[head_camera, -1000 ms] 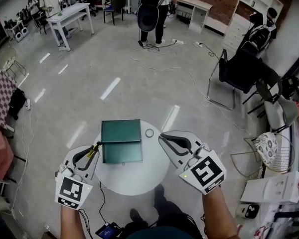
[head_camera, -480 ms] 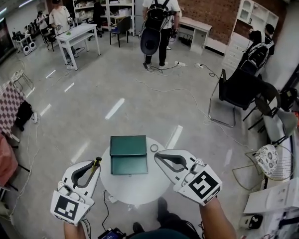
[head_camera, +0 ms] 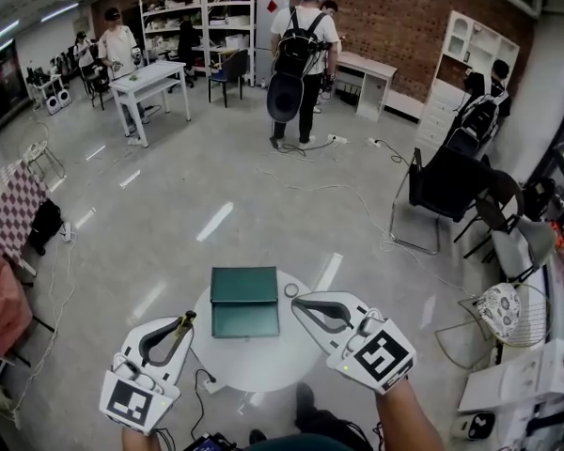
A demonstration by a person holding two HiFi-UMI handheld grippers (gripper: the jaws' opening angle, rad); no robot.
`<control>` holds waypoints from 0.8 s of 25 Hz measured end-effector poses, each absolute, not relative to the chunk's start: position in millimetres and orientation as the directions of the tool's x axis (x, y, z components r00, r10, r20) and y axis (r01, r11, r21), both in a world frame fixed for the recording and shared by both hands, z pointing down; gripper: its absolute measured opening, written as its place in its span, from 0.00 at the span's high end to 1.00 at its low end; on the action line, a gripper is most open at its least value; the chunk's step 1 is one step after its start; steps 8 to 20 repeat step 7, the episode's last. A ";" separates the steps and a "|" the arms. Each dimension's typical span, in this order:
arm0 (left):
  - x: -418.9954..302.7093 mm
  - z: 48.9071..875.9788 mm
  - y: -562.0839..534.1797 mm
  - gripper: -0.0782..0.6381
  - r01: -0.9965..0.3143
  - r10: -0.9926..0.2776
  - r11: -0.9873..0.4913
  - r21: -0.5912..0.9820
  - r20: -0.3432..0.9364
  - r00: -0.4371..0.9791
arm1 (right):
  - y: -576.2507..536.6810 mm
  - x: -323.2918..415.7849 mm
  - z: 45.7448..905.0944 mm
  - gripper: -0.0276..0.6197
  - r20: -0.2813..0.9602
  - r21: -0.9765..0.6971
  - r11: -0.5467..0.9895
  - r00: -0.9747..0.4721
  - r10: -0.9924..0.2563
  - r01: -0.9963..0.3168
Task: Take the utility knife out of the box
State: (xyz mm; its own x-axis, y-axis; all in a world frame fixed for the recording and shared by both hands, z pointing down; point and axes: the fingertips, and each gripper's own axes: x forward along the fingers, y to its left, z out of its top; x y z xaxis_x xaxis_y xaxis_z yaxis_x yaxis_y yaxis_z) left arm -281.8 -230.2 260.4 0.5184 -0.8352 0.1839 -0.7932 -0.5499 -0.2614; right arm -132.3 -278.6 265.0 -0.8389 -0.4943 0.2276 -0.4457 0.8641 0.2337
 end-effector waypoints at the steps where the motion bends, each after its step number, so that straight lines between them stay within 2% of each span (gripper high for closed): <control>1: -285.0 259.8 -228.3 0.80 -0.792 -0.834 -0.552 -0.263 0.184 0.520 | -276.6 -135.7 263.9 0.90 0.229 0.237 0.863 -0.838 -0.495 -0.446; 20: -284.5 258.5 -221.4 0.80 -0.780 -0.828 -0.560 -0.278 0.188 0.528 | -268.7 -136.3 259.6 0.90 0.233 0.240 0.860 -0.833 -0.501 -0.450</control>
